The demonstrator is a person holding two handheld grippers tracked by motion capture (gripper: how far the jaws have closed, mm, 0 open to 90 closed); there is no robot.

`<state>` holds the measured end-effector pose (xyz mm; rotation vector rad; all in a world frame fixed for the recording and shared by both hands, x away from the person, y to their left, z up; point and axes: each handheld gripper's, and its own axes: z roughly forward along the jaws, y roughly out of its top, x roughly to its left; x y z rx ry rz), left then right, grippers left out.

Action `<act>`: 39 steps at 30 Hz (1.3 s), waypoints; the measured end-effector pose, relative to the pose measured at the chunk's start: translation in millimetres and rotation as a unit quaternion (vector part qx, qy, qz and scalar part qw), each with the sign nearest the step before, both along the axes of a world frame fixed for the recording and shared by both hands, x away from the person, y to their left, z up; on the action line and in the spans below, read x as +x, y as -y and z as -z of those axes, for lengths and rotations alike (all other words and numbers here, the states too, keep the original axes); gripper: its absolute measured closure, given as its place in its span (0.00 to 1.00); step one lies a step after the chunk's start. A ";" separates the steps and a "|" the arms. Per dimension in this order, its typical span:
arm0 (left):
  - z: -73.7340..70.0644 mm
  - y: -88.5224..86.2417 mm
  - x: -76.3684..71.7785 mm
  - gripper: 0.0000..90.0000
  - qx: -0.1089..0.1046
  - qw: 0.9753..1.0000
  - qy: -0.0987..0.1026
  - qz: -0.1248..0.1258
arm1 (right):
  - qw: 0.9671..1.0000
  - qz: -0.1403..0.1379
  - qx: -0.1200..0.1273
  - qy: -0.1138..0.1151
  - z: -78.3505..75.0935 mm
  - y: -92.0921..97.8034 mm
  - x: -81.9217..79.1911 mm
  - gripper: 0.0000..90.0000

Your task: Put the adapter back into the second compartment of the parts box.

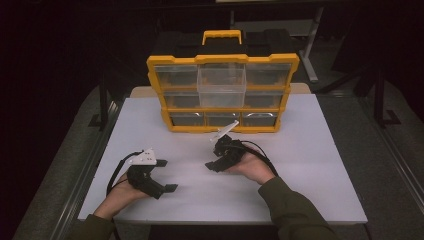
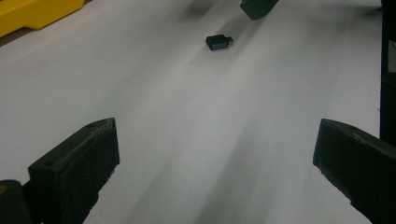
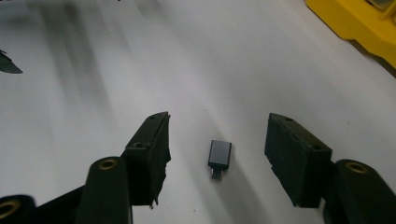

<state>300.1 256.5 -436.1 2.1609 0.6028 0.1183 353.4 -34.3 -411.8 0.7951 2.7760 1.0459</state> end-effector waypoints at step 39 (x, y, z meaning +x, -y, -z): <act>0.1 0.1 -0.3 0.00 -0.003 1.000 -0.001 0.002 | 1.000 0.003 -0.023 -0.010 27.8 -6.2 5.4 0.76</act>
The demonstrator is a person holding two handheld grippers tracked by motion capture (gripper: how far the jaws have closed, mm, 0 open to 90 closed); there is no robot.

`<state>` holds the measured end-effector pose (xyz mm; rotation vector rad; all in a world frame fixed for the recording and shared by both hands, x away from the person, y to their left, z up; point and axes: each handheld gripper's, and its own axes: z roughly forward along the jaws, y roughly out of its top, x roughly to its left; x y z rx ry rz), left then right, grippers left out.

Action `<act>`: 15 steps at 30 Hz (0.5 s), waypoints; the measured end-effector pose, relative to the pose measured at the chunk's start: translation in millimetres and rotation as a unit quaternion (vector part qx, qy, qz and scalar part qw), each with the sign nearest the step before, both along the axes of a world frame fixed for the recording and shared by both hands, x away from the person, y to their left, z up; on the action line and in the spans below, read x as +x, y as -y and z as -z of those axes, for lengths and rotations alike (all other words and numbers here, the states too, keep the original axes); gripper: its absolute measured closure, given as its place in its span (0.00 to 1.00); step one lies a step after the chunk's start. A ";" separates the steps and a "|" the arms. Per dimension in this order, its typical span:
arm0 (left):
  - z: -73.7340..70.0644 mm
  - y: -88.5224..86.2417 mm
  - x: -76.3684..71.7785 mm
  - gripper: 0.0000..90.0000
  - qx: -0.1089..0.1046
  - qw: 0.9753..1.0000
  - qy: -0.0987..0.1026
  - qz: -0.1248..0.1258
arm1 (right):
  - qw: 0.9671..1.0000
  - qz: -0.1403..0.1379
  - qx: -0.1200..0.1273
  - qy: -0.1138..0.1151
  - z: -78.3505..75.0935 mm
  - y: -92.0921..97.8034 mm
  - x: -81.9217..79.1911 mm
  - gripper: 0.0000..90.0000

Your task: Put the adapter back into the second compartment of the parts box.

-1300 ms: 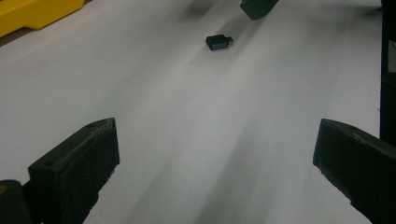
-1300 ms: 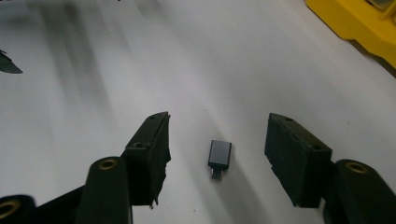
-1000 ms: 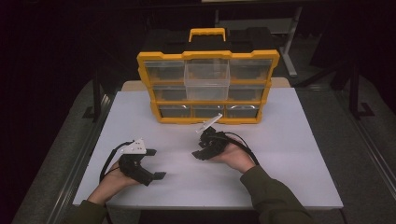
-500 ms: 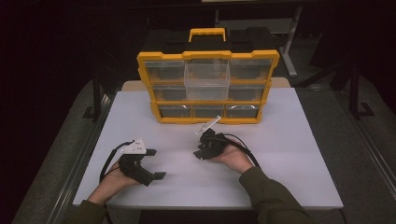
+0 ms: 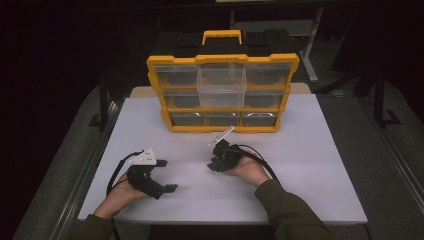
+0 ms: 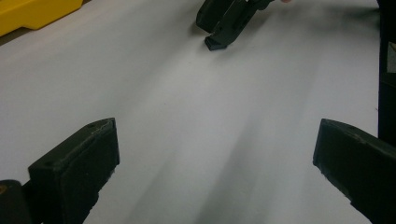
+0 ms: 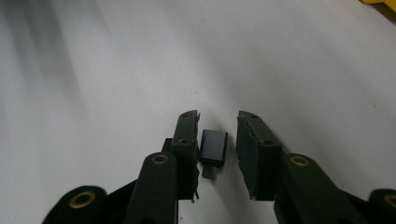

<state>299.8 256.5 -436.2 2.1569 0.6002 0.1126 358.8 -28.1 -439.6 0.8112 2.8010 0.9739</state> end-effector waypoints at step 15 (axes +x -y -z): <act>-0.2 -0.3 0.0 0.00 0.001 1.000 0.001 0.001 | 1.000 -0.008 -0.016 0.009 3.9 -2.6 -1.6 0.82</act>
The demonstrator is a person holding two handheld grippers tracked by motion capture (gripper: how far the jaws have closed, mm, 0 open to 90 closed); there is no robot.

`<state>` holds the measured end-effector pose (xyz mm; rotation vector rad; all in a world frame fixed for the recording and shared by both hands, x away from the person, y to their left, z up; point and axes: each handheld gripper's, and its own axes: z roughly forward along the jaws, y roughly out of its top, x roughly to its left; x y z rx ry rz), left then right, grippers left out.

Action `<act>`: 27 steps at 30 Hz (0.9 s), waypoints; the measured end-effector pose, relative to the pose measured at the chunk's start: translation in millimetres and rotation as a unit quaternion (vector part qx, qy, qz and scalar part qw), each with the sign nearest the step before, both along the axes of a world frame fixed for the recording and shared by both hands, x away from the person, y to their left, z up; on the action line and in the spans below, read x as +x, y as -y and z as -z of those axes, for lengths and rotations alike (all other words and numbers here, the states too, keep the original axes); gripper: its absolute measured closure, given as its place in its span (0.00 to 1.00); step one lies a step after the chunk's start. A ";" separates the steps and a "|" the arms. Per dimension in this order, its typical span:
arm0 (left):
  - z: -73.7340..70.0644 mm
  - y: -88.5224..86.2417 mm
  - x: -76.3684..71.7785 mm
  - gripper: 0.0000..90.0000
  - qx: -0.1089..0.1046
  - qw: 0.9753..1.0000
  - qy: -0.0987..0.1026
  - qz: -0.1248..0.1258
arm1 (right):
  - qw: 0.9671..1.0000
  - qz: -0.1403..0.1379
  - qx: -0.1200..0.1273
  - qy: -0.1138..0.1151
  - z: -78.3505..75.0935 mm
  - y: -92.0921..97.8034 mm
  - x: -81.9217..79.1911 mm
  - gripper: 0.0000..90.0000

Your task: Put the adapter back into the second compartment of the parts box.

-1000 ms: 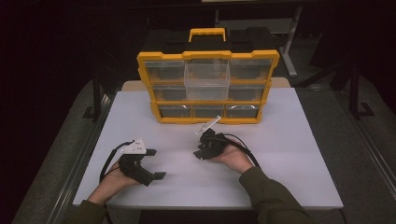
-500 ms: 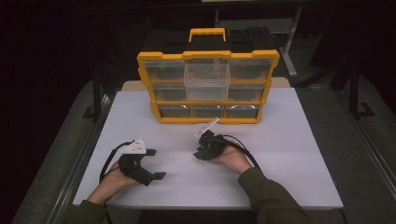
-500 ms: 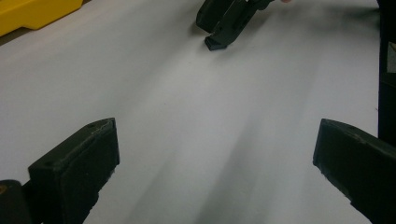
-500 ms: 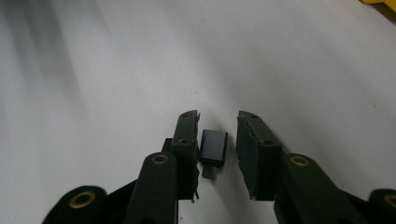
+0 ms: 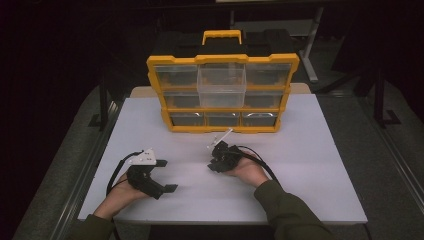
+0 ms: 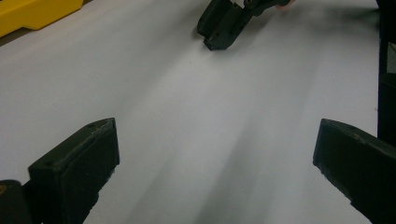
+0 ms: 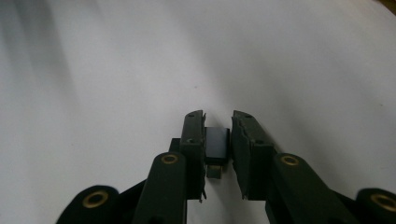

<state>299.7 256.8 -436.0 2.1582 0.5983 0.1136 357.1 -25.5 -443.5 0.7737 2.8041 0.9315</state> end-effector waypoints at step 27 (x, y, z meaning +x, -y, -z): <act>0.1 0.1 0.1 0.00 0.000 1.000 0.000 -0.002 | 1.000 -0.019 0.007 0.007 -9.2 6.0 -3.2 0.84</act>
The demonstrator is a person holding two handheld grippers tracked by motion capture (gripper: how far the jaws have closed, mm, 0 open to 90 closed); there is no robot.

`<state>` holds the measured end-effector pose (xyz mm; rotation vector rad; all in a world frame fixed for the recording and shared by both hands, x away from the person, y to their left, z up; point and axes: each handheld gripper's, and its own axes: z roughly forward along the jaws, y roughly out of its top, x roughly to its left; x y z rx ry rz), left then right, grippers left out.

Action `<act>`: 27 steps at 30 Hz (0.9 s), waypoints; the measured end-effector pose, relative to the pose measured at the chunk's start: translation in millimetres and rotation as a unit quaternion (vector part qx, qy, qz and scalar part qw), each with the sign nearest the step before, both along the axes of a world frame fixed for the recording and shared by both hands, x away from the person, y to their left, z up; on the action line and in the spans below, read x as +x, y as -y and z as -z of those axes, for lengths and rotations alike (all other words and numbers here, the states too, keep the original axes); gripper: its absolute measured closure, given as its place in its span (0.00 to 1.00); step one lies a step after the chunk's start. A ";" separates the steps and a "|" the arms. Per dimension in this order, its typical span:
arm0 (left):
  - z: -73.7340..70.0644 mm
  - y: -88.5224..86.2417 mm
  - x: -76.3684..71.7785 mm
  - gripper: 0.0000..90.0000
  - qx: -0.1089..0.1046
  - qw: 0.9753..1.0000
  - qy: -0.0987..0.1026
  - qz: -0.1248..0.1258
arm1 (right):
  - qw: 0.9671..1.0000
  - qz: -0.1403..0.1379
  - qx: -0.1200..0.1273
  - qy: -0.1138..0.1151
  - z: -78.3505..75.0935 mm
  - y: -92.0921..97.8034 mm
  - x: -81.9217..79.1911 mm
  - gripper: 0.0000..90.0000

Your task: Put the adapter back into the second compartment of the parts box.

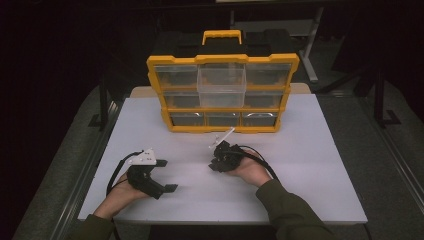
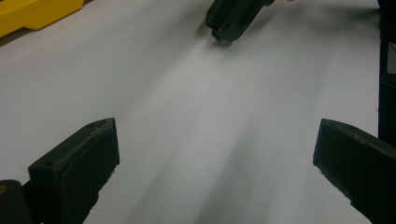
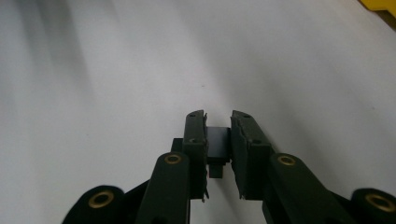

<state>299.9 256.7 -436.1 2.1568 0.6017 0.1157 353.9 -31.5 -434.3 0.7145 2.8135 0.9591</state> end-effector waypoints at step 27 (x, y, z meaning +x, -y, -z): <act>-0.3 -0.3 -1.0 0.00 -0.002 1.000 0.001 0.001 | 1.000 0.001 -0.004 -0.005 -29.5 40.8 -7.8 0.84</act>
